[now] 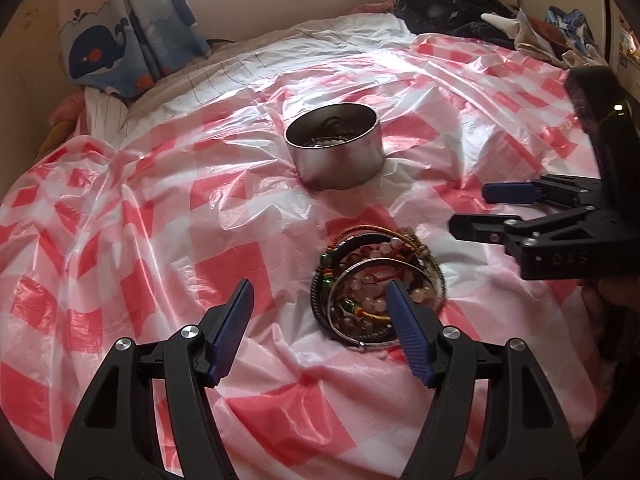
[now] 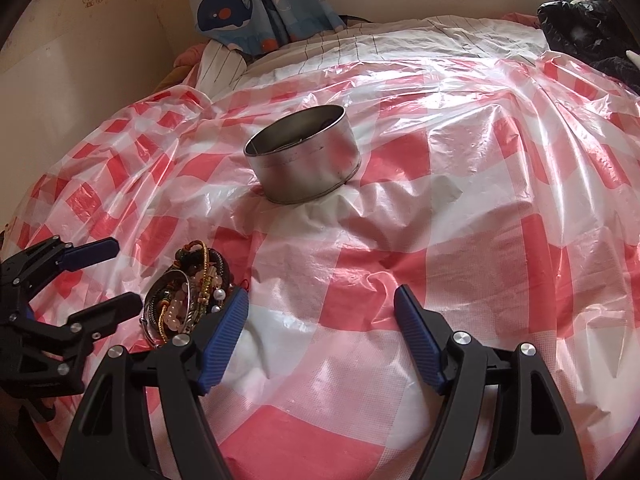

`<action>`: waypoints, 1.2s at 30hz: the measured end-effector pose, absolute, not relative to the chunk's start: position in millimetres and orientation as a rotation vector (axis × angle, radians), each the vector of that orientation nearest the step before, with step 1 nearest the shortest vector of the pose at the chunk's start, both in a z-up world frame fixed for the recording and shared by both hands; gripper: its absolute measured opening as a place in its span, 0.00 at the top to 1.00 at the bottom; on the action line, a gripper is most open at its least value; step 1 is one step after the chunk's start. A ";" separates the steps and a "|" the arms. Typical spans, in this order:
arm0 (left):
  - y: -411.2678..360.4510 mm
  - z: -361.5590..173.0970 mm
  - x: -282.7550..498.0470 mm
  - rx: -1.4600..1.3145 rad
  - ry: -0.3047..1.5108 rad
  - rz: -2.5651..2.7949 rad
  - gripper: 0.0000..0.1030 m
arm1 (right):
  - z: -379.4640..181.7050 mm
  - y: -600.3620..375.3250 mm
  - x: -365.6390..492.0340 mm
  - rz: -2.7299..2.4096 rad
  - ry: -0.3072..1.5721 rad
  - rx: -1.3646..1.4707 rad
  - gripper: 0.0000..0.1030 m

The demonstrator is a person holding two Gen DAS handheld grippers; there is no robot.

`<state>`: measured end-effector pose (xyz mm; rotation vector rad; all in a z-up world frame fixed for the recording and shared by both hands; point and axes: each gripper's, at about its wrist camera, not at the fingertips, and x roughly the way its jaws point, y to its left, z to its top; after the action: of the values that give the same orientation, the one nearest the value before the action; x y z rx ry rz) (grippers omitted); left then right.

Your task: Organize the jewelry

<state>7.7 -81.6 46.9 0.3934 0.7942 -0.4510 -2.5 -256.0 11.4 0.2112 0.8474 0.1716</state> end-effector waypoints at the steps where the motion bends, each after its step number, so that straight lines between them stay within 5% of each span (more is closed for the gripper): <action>1: -83.5 45.1 10.1 0.405 0.798 -0.447 0.41 | 11.3 -256.6 -2.5 0.173 0.847 0.215 0.29; 8: -98.6 28.9 16.3 0.475 0.835 -0.448 0.55 | 11.0 -257.9 -2.8 0.178 0.848 0.222 0.29; 10: -98.7 26.5 17.6 0.468 0.859 -0.456 0.79 | 11.0 -257.9 -2.4 0.178 0.849 0.221 0.29; 16: -88.8 31.8 20.0 0.368 0.887 -0.492 0.97 | 10.4 -256.2 -1.7 0.180 0.854 0.214 0.27; 36: -32.3 43.5 42.3 0.130 0.868 -0.287 0.98 | 20.7 -244.7 -4.0 0.309 0.789 0.218 0.26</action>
<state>42.3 -32.3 43.5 0.1296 0.8684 -0.2874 -4.0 -244.7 20.7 0.2181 0.7885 0.3090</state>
